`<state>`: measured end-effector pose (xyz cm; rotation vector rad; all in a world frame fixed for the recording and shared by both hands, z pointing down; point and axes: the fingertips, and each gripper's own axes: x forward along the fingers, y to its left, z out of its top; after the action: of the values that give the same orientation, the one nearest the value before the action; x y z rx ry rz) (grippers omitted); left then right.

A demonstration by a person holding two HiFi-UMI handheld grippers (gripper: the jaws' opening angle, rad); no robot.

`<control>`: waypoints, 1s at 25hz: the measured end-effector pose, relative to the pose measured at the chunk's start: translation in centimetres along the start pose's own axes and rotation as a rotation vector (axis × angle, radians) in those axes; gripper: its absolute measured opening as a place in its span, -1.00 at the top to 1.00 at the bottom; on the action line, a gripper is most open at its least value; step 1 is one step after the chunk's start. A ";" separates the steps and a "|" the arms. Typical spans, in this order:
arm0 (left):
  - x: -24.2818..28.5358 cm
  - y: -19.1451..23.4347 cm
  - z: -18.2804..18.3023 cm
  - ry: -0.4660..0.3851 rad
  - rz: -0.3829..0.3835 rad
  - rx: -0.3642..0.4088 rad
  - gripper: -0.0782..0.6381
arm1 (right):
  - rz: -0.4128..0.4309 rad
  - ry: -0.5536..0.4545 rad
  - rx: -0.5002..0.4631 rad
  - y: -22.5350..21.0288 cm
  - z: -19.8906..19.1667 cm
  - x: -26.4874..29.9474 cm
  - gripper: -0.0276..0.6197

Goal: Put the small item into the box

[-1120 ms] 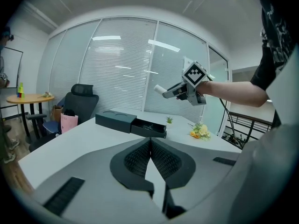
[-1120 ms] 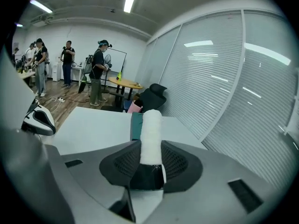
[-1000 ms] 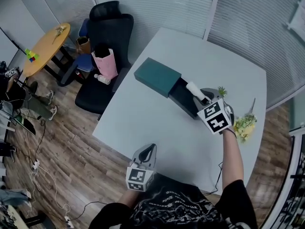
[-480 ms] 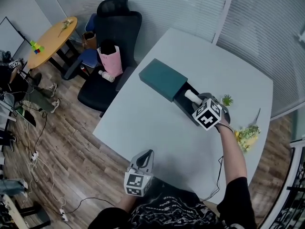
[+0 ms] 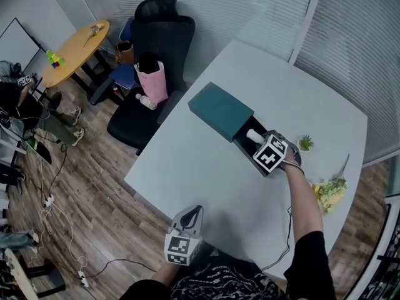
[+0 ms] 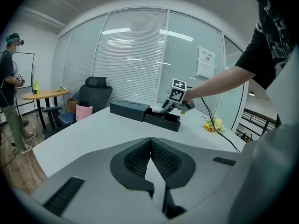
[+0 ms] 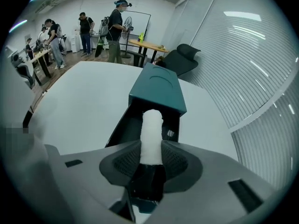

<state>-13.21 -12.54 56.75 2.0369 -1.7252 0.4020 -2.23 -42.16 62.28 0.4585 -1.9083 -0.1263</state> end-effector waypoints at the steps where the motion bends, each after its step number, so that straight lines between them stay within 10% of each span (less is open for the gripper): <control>1: 0.2 -0.1 0.0 -0.001 0.003 0.002 0.73 | 0.007 0.016 0.002 0.0 -0.3 0.5 0.49; 25: -0.6 0.8 -0.4 0.013 0.057 0.002 0.73 | 0.024 0.119 0.045 0.7 -1.9 4.5 0.29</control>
<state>-14.11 -11.91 56.91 1.9857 -1.7782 0.4344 -2.03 -42.98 67.18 0.4625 -1.8023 -0.0397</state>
